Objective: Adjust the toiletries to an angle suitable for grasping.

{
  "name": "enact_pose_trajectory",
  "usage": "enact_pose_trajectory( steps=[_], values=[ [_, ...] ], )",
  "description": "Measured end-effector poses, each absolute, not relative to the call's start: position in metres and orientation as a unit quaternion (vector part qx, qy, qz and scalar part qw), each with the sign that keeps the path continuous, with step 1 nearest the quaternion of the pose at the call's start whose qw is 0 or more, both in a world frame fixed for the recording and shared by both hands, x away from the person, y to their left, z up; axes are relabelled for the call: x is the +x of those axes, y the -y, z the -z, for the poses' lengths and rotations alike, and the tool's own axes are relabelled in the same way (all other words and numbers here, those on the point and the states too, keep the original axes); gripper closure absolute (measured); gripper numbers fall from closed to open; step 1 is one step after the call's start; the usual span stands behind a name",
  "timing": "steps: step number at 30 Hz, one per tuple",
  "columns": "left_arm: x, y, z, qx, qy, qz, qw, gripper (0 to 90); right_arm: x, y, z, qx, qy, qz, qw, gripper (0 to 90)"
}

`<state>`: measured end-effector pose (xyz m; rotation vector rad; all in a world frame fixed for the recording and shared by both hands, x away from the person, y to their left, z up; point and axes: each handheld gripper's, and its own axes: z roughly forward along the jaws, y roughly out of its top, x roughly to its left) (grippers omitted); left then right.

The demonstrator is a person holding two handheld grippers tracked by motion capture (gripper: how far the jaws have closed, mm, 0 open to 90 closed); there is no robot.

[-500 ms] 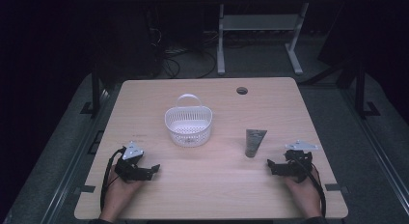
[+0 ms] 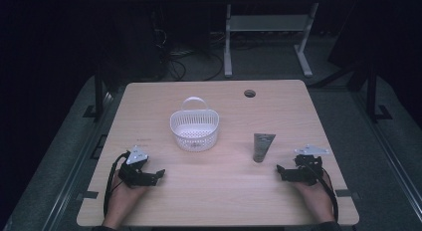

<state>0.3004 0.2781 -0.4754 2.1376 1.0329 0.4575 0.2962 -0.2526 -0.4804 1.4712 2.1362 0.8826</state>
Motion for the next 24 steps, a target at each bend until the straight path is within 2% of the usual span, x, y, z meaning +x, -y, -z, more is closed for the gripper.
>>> enact_pose_trajectory(
  steps=[2,6,15,16,17,24],
  values=[
    [0.3,-0.278,0.475,0.826,-0.401,-0.177,0.354,13.1,0.295,0.255,0.478,0.528,-0.763,-0.316,0.198,13.9],
    [0.3,-0.278,0.475,0.826,-0.401,-0.177,0.354,13.1,0.293,0.258,0.473,0.526,-0.763,-0.326,0.185,19.1],
    [0.301,-0.278,0.475,0.826,-0.402,-0.177,0.354,13.1,0.288,0.262,0.456,0.502,-0.769,-0.356,0.172,45.7],
    [0.301,-0.278,0.475,0.826,-0.402,-0.177,0.354,13.1,0.288,0.262,0.456,0.502,-0.769,-0.356,0.172,45.7],
    [0.301,-0.278,0.475,0.825,-0.403,-0.178,0.354,13.1,0.288,0.264,0.454,0.497,-0.77,-0.364,0.165,52.5],
    [0.301,-0.278,0.475,0.825,-0.404,-0.178,0.354,13.1,0.289,0.269,0.44,0.482,-0.774,-0.384,0.147,74.9]
  ],
)
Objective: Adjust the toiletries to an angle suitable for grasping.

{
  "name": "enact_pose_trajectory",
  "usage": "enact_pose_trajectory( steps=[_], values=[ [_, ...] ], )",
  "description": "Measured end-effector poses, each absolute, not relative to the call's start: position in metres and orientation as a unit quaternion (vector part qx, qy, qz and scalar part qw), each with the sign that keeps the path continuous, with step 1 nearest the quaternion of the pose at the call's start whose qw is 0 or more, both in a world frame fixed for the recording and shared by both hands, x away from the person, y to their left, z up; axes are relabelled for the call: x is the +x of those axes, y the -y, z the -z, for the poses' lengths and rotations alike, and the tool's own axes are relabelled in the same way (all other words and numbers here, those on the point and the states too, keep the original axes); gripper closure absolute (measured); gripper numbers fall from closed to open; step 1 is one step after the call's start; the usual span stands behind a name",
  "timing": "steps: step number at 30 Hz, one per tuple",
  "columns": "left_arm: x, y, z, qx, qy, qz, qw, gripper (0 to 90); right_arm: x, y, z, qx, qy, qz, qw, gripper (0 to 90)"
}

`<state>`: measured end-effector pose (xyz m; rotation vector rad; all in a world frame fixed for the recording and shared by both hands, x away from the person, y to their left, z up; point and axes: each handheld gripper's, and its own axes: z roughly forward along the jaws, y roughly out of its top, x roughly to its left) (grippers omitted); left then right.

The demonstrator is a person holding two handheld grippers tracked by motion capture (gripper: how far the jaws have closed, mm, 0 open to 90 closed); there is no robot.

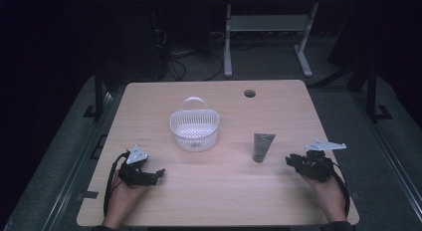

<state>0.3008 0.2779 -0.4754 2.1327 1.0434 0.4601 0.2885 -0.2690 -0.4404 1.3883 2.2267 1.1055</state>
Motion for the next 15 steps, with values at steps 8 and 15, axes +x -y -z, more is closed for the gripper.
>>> enact_pose_trajectory(
  steps=[8,15],
  values=[
    [0.301,-0.278,0.475,0.825,-0.403,-0.178,0.354,13.1,0.292,0.271,0.426,0.466,-0.774,-0.405,0.142,89.7],
    [0.301,-0.278,0.475,0.825,-0.404,-0.178,0.354,13.0,0.299,0.271,0.413,0.449,-0.776,-0.418,0.145,89.8]
  ],
)
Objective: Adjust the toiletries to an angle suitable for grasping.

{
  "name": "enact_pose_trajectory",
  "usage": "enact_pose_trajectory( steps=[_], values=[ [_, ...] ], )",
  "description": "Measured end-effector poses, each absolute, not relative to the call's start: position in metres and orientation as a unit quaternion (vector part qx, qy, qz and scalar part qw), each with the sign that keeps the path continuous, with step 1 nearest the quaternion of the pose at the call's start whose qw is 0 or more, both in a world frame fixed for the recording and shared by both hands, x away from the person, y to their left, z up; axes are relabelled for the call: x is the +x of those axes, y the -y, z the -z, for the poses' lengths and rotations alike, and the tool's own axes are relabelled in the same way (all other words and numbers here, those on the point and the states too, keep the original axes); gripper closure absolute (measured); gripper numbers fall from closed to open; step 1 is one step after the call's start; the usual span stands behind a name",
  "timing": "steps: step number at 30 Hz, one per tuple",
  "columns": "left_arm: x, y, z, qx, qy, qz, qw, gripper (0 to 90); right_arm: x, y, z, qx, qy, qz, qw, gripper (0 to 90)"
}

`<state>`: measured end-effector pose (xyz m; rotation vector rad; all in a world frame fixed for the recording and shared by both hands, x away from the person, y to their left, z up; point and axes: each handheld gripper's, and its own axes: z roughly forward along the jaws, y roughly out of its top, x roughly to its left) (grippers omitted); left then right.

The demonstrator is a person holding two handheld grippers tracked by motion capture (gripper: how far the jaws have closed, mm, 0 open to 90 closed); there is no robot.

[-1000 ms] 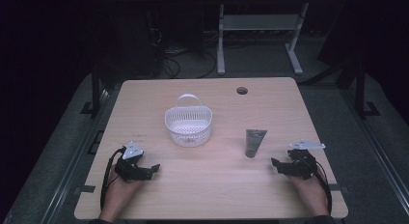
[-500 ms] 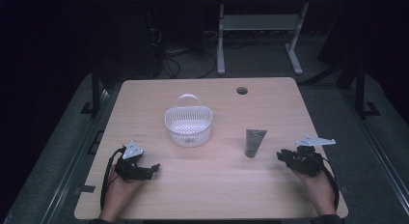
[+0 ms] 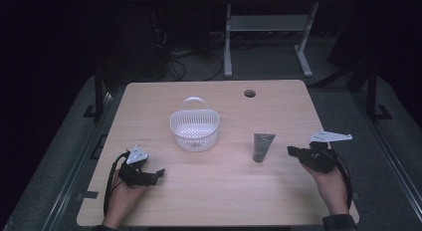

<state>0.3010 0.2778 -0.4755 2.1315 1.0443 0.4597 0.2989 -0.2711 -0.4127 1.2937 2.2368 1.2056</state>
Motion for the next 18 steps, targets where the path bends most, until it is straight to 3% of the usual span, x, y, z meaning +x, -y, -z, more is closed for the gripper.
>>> enact_pose_trajectory(
  steps=[18],
  values=[
    [0.301,-0.278,0.475,0.825,-0.404,-0.178,0.354,13.1,0.326,0.255,0.391,0.423,-0.784,-0.432,0.14,89.7]
  ],
)
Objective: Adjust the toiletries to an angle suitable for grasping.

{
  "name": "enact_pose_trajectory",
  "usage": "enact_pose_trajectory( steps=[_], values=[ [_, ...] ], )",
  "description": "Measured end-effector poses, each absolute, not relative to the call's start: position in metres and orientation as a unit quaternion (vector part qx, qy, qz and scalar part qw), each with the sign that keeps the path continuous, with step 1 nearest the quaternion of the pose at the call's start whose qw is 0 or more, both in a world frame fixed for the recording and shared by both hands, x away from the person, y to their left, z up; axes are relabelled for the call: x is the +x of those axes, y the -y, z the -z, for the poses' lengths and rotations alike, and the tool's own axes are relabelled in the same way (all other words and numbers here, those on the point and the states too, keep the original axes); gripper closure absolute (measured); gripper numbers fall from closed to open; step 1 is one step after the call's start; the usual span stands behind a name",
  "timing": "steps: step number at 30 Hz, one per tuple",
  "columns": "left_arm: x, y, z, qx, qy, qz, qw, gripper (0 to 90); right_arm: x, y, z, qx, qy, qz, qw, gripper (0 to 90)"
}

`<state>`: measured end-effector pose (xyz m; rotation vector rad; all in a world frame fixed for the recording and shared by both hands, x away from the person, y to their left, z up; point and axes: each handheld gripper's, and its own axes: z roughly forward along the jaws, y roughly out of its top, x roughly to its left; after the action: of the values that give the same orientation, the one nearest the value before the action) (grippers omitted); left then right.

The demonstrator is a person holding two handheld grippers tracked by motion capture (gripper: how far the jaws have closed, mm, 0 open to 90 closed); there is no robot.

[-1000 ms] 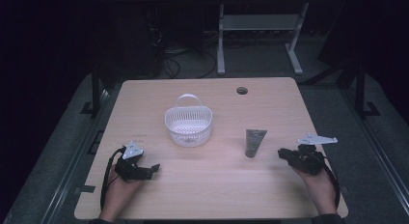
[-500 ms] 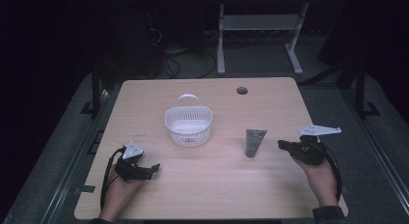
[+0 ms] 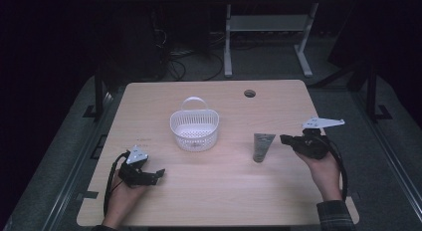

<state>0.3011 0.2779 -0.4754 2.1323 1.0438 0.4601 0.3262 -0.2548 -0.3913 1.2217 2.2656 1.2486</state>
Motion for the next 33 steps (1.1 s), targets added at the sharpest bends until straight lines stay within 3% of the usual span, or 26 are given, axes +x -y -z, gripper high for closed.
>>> enact_pose_trajectory(
  steps=[33],
  values=[
    [0.301,-0.278,0.476,0.824,-0.405,-0.178,0.355,13.0,0.33,0.236,0.381,0.39,-0.799,-0.441,0.127,89.7]
  ],
)
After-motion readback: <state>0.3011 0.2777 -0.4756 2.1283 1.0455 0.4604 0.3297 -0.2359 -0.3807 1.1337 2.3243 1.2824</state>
